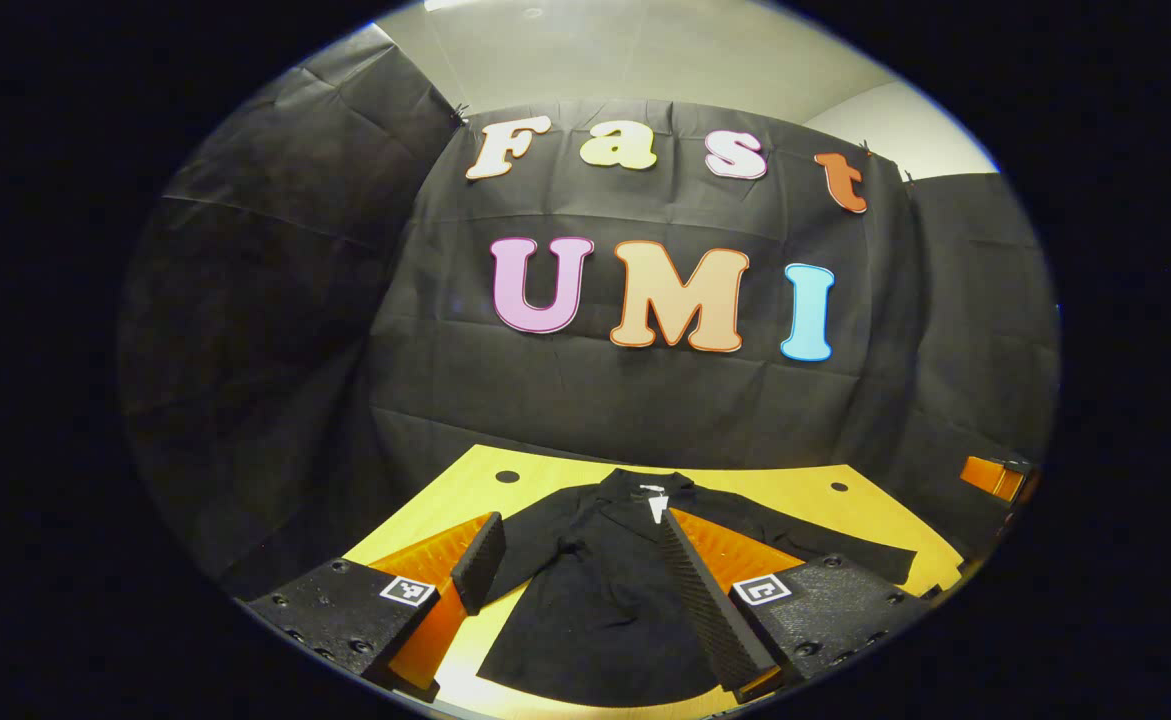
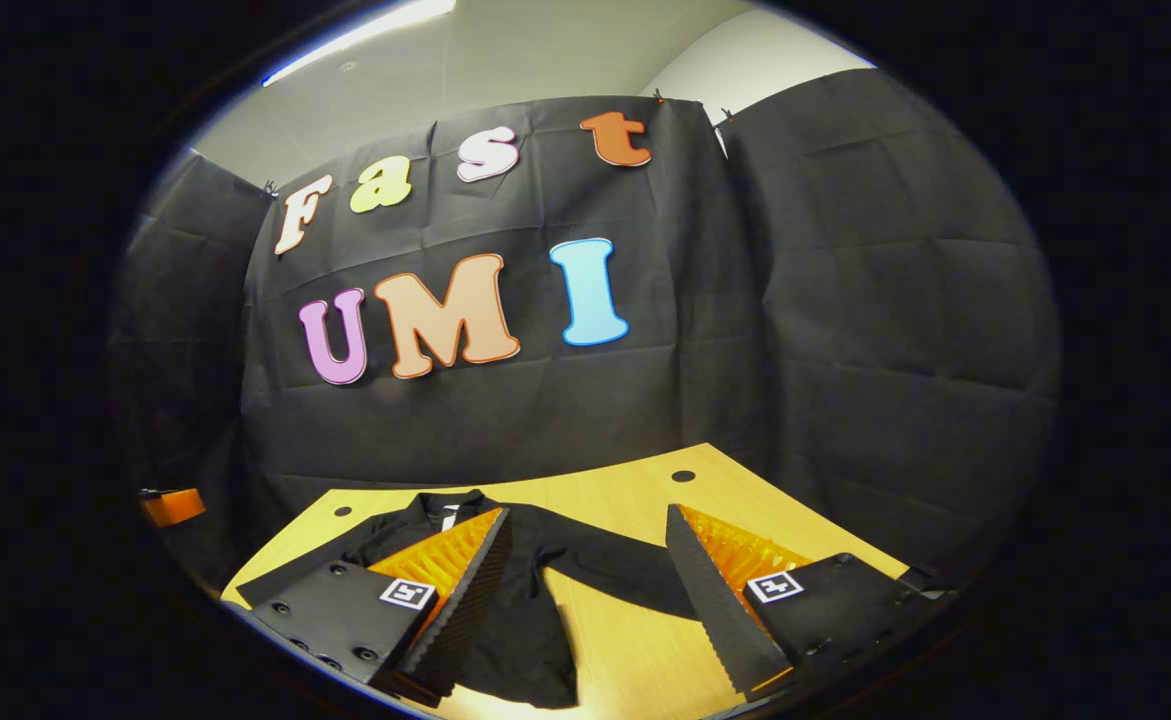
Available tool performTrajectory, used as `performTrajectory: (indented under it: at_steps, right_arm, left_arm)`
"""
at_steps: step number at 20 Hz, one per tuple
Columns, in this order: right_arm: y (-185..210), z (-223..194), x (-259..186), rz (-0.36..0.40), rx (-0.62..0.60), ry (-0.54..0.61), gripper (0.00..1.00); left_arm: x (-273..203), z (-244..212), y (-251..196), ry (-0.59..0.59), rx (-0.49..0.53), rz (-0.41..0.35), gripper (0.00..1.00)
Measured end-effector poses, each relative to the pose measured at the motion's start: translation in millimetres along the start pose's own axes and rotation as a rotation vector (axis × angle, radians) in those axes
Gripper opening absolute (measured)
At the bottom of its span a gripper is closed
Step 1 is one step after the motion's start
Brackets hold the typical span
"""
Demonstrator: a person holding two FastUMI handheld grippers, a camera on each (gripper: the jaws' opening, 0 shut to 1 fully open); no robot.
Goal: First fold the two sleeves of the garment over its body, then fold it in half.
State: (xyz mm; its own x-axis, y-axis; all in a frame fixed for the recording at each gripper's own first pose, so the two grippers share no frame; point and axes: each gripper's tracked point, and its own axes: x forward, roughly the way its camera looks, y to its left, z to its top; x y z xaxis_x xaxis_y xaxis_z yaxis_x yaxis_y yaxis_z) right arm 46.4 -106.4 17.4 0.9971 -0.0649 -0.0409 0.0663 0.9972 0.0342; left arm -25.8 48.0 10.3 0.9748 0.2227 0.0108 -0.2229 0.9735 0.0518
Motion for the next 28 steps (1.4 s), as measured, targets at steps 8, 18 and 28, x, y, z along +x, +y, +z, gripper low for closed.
performTrajectory:
  at_steps: [8,18,28]
  right_arm:
    - [-68.3,-28.3,51.1,-0.106,-0.076,0.053,0.97]
    - [-132.1,-99.9,121.5,-0.155,-0.03,0.223,0.97]
    - [-166.6,-186.2,163.1,-0.166,-0.089,0.458,0.98]
  left_arm:
    - [1.5,-9.9,5.1,0.017,0.025,0.055,0.91]
    - [2.1,-18.8,16.9,0.034,0.078,0.131,0.92]
    - [9.2,-23.9,20.6,0.053,0.074,0.153,0.92]
